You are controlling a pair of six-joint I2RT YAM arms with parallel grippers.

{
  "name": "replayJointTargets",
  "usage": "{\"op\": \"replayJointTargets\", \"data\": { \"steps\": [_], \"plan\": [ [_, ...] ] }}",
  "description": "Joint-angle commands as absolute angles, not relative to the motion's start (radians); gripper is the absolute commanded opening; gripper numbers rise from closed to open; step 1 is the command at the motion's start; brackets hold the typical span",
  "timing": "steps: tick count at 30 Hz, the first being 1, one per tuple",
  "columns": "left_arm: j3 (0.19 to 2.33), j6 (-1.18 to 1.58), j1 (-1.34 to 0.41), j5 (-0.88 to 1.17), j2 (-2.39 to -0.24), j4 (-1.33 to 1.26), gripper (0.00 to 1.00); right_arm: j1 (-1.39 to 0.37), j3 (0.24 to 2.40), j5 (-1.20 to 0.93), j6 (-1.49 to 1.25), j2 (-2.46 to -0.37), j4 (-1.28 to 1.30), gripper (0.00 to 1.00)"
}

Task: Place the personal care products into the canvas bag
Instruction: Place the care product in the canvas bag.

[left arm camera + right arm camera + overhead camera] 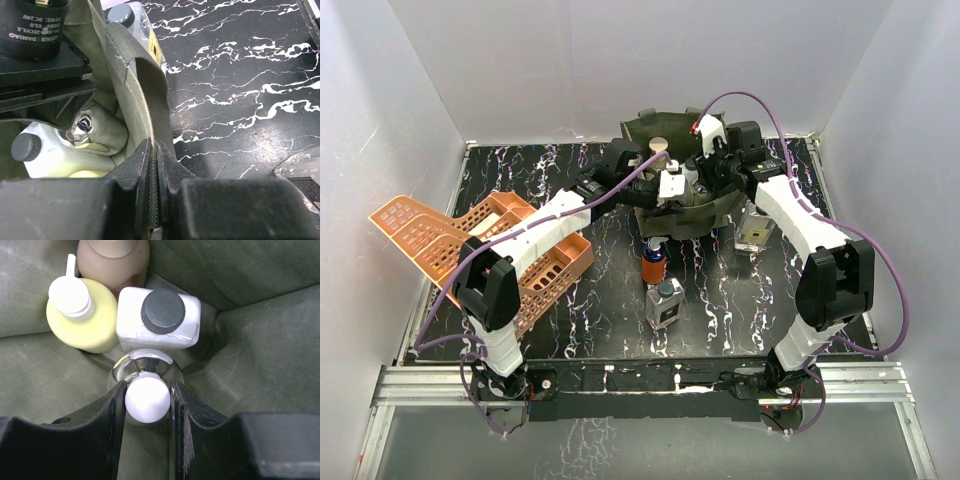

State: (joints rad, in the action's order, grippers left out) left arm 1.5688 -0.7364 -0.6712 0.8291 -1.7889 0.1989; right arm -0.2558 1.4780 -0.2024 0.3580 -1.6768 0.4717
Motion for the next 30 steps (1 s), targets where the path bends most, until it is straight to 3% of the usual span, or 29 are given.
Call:
{"op": "replayJointTargets", "data": {
  "steps": [1,30],
  "plan": [
    [1.614,-0.69,-0.676,0.883,-1.77,0.164,0.0,-0.238,1.487,-0.216,0.419,-1.667,0.365,0.08],
    [1.657,-0.548,-0.666,0.897,-1.754,0.072,0.0,-0.236,1.535,-0.211,0.531,-1.798,0.538,0.11]
  ]
}}
